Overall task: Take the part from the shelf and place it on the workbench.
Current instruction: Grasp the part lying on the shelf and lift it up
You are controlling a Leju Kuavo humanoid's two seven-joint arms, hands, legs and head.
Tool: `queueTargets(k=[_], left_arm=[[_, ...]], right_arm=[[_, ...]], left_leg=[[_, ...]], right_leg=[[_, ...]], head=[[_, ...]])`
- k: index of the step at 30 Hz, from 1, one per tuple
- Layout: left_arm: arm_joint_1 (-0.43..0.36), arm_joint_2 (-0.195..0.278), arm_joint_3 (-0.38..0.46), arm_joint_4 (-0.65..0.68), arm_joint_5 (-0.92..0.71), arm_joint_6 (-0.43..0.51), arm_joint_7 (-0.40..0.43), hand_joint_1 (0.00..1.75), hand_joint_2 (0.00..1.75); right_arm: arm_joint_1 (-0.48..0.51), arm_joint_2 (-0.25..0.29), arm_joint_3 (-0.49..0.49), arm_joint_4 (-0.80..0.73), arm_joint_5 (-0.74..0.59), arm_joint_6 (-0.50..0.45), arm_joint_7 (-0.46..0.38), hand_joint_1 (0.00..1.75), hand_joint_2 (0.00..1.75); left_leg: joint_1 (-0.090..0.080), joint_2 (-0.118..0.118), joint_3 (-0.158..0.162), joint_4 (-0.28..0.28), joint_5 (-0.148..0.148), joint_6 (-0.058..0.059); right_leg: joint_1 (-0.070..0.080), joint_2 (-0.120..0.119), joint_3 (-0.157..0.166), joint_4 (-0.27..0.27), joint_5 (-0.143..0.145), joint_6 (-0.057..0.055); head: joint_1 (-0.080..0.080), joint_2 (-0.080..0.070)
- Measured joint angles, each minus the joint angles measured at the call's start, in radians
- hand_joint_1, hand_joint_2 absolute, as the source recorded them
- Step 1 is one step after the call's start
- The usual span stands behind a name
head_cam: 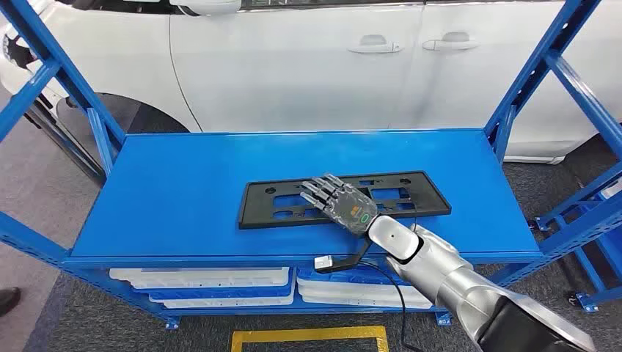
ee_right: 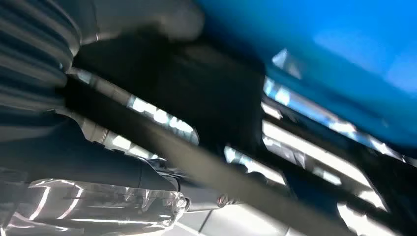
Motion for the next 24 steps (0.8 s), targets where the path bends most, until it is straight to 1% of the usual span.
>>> queueTargets(k=[1, 3, 4, 6, 7, 8, 10, 11, 12, 13, 14, 16, 17, 18, 19, 20, 21, 22, 23, 24], left_arm=[[0.001, 0.000, 0.000, 0.000, 0.000, 0.000, 0.000, 0.00, 0.00], [0.004, 0.000, 0.001, 0.000, 0.000, 0.000, -0.001, 0.00, 0.00], [0.005, 0.000, 0.001, 0.000, 0.000, 0.000, -0.001, 0.00, 0.00], [0.005, 0.000, 0.002, 0.000, 0.000, 0.000, -0.002, 0.00, 0.00], [0.005, 0.000, 0.002, 0.000, 0.000, -0.001, -0.003, 0.00, 0.00], [0.006, 0.000, 0.002, 0.000, 0.000, -0.002, -0.004, 0.00, 0.00], [0.006, 0.000, 0.002, 0.000, -0.001, -0.004, -0.005, 0.00, 0.00], [0.006, 0.000, 0.002, 0.000, -0.001, -0.005, -0.007, 0.00, 0.00], [0.005, 0.000, 0.002, 0.000, -0.001, -0.007, -0.010, 0.00, 0.00], [0.004, 0.001, 0.002, 0.000, -0.001, -0.009, -0.015, 0.00, 0.00], [0.001, 0.001, 0.002, 0.000, -0.002, -0.012, -0.020, 0.00, 0.00], [-0.002, 0.003, 0.002, 0.000, -0.003, -0.021, -0.034, 0.00, 0.00], [-0.003, 0.004, 0.002, 0.000, -0.003, -0.028, -0.045, 0.00, 0.00], [-0.003, 0.005, 0.002, 0.000, -0.003, -0.036, -0.057, 0.00, 0.00], [-0.002, 0.006, 0.002, 0.000, -0.004, -0.046, -0.073, 0.00, 0.00], [-0.002, 0.006, 0.002, 0.000, -0.004, -0.056, -0.090, 0.00, 0.00], [-0.002, 0.007, 0.002, 0.000, -0.005, -0.065, -0.108, 0.00, 0.00], [-0.001, 0.007, 0.002, 0.000, -0.006, -0.073, -0.124, 0.00, 0.00], [-0.001, 0.007, 0.002, 0.000, -0.006, -0.078, -0.136, 0.00, 0.00], [0.000, 0.007, 0.002, 0.000, -0.007, -0.081, -0.143, 0.00, 0.00]], right_arm=[[0.000, -0.001, 0.000, 0.002, 0.000, 0.002, 0.000, 1.75, 1.75], [-0.001, -0.004, 0.000, 0.007, 0.000, 0.008, 0.000, 1.75, 1.75], [-0.001, -0.004, 0.000, 0.010, -0.001, 0.012, -0.001, 1.75, 1.75], [-0.005, -0.004, 0.000, 0.014, -0.002, 0.021, -0.001, 1.75, 1.75], [-0.008, -0.004, 0.000, 0.016, -0.004, 0.024, -0.001, 1.75, 1.75], [-0.012, -0.004, 0.000, 0.017, -0.004, 0.026, 0.000, 1.75, 1.75], [-0.019, -0.004, 0.000, 0.019, -0.006, 0.029, 0.000, 1.75, 1.75], [-0.022, -0.004, 0.000, 0.019, -0.006, 0.029, -0.001, 1.75, 1.75], [-0.024, -0.004, 0.000, 0.020, -0.006, 0.031, -0.001, 1.75, 1.75], [-0.026, -0.004, 0.000, 0.020, -0.006, 0.034, -0.002, 1.75, 1.75], [-0.027, -0.004, 0.000, 0.021, -0.005, 0.038, -0.003, 1.75, 1.75], [-0.027, -0.003, 0.000, 0.022, -0.005, 0.044, -0.006, 1.75, 1.75], [-0.026, -0.003, 0.000, 0.022, -0.005, 0.046, -0.007, 1.75, 1.75], [-0.025, -0.002, 0.000, 0.023, -0.005, 0.047, -0.007, 1.75, 1.75], [-0.025, -0.002, 0.000, 0.023, -0.006, 0.047, -0.008, 1.75, 1.75], [-0.026, -0.002, -0.001, 0.023, -0.007, 0.047, -0.008, 1.75, 1.75], [-0.027, -0.002, -0.002, 0.024, -0.008, 0.047, -0.009, 1.75, 1.75], [-0.030, -0.001, -0.003, 0.024, -0.010, 0.047, -0.011, 1.75, 1.75], [-0.033, 0.001, -0.004, 0.024, -0.012, 0.047, -0.013, 1.75, 1.75], [-0.037, 0.004, -0.005, 0.023, -0.014, 0.047, -0.017, 1.75, 1.75]], left_leg=[[0.001, 0.001, -0.013, 0.025, -0.006, -0.002], [0.004, 0.002, -0.024, 0.043, 0.003, -0.006], [0.006, 0.003, -0.009, 0.011, 0.028, -0.008], [0.012, -0.003, 0.059, -0.130, 0.097, -0.010], [0.013, -0.008, 0.087, -0.189, 0.121, -0.005], [0.013, -0.012, 0.103, -0.224, 0.133, 0.002], [0.007, -0.014, 0.105, -0.235, 0.136, 0.023], [0.007, -0.013, 0.107, -0.237, 0.138, 0.031], [0.008, -0.015, 0.109, -0.240, 0.141, 0.039], [0.009, -0.016, 0.112, -0.243, 0.144, 0.045], [0.010, -0.017, 0.114, -0.245, 0.147, 0.050], [0.008, -0.020, 0.112, -0.244, 0.148, 0.055], [0.006, -0.022, 0.112, -0.244, 0.148, 0.057], [0.005, -0.026, 0.112, -0.244, 0.148, 0.057], [0.004, -0.030, 0.113, -0.243, 0.147, 0.057], [0.004, -0.034, 0.114, -0.241, 0.146, 0.056], [0.004, -0.038, 0.116, -0.239, 0.144, 0.054], [0.002, -0.039, 0.115, -0.237, 0.142, 0.051], [0.000, -0.039, 0.112, -0.234, 0.141, 0.048], [-0.001, -0.038, 0.108, -0.233, 0.141, 0.043]], right_leg=[[0.000, -0.002, 0.000, 0.000, 0.000, 0.000], [0.000, -0.004, 0.000, 0.001, -0.001, 0.001], [-0.001, -0.005, 0.001, 0.002, -0.002, 0.003], [-0.002, -0.005, 0.003, 0.006, -0.005, 0.010], [-0.001, -0.002, 0.003, 0.010, -0.008, 0.016], [0.001, -0.001, 0.003, 0.013, -0.010, 0.022], [0.002, 0.003, 0.004, 0.014, -0.012, 0.034], [0.000, 0.003, 0.004, 0.014, -0.014, 0.040], [-0.002, 0.006, 0.001, 0.022, -0.021, 0.044], [-0.004, 0.013, -0.009, 0.047, -0.039, 0.046], [-0.006, 0.023, -0.029, 0.095, -0.068, 0.047], [-0.009, 0.040, -0.090, 0.236, -0.133, 0.046], [-0.010, 0.044, -0.118, 0.297, -0.150, 0.047], [-0.012, 0.046, -0.133, 0.326, -0.148, 0.046], [-0.012, 0.046, -0.131, 0.316, -0.127, 0.044], [-0.012, 0.045, -0.112, 0.269, -0.090, 0.041], [-0.011, 0.040, -0.082, 0.198, -0.049, 0.035], [-0.007, 0.030, -0.052, 0.131, -0.020, 0.030], [-0.003, 0.020, -0.029, 0.075, -0.006, 0.025], [0.001, 0.012, -0.018, 0.044, -0.005, 0.023]], head=[[0.000, 0.000], [0.000, 0.000], [0.000, 0.000], [0.000, 0.000], [0.000, 0.000], [0.000, 0.000], [0.000, 0.000], [0.000, 0.000], [0.000, 0.000], [0.000, 0.000], [0.000, 0.000], [0.000, 0.000], [0.000, 0.000], [0.000, 0.000], [0.000, 0.000], [0.000, 0.000], [0.000, 0.000], [0.000, 0.000], [0.000, 0.000], [0.000, 0.000]])
